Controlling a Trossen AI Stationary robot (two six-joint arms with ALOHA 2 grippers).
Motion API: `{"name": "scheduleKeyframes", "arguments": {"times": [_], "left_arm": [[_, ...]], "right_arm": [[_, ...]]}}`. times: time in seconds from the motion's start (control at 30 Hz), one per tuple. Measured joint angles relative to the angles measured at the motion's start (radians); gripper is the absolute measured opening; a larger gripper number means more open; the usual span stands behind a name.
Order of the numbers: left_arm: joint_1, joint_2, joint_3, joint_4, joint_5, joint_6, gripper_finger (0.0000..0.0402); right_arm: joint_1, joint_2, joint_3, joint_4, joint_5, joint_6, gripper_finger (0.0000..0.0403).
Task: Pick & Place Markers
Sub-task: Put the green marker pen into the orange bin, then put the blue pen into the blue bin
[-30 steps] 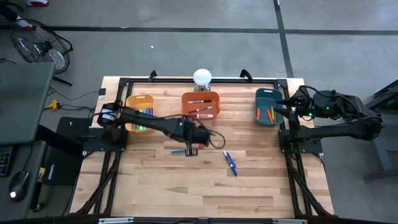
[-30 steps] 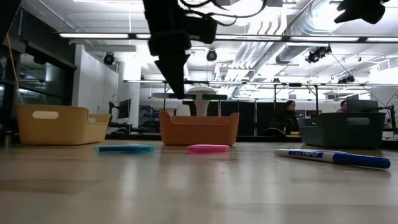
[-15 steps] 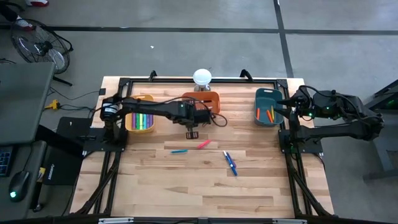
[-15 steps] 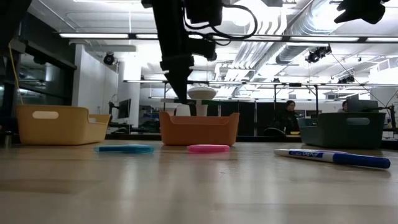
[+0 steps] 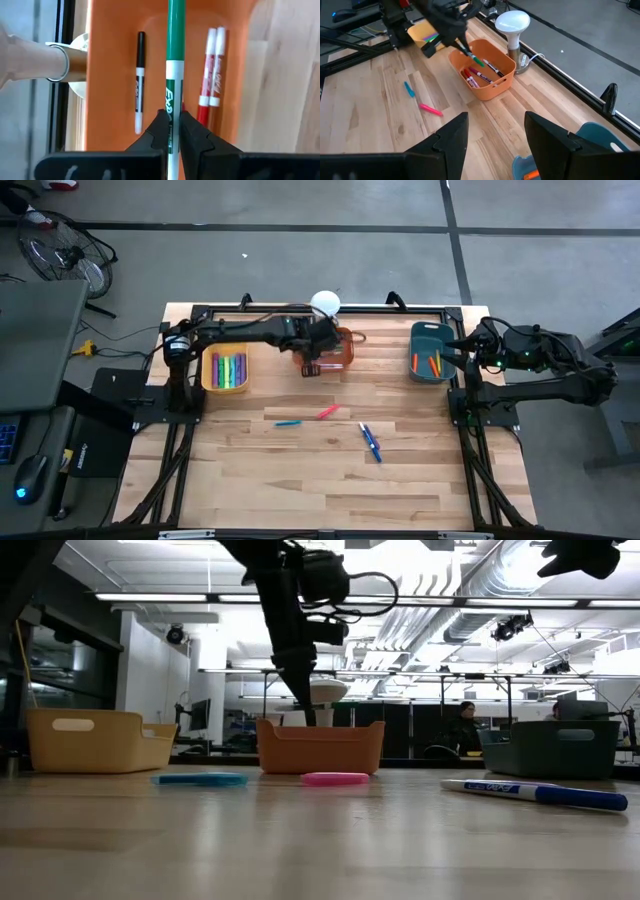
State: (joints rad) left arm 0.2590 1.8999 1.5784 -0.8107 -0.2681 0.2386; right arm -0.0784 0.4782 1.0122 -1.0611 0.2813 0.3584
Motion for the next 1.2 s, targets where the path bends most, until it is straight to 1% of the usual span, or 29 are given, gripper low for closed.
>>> {"name": "scheduleKeyframes", "arguments": {"times": [0.17,0.27,0.4,0.47,0.57,0.93,1.2], "left_arm": [[0.070,0.002,0.000,0.023,0.095,0.049,0.0012],[0.099,0.025,0.002,0.038,0.177,0.071,0.0001],[0.120,0.057,0.002,0.036,0.230,0.071,0.0005],[0.122,0.068,0.000,0.015,0.232,0.065,0.0005],[0.120,0.079,0.002,0.029,0.229,0.064,0.0004],[0.099,0.080,0.001,0.018,0.205,0.044,0.0001],[0.065,0.080,0.001,-0.010,0.211,0.027,0.0000]], "right_arm": [[0.000,0.000,0.000,0.000,0.000,0.000,0.0183],[0.000,0.000,0.000,-0.001,0.000,0.008,0.0183],[0.000,0.000,0.000,-0.001,0.000,0.026,0.0183],[0.000,0.000,0.000,-0.001,0.000,0.027,0.0183],[0.000,0.000,0.000,-0.005,0.000,0.036,0.0183],[0.000,0.000,0.000,-0.005,-0.008,0.053,0.0183],[0.000,0.000,0.000,-0.005,-0.023,0.053,0.0183]]}}
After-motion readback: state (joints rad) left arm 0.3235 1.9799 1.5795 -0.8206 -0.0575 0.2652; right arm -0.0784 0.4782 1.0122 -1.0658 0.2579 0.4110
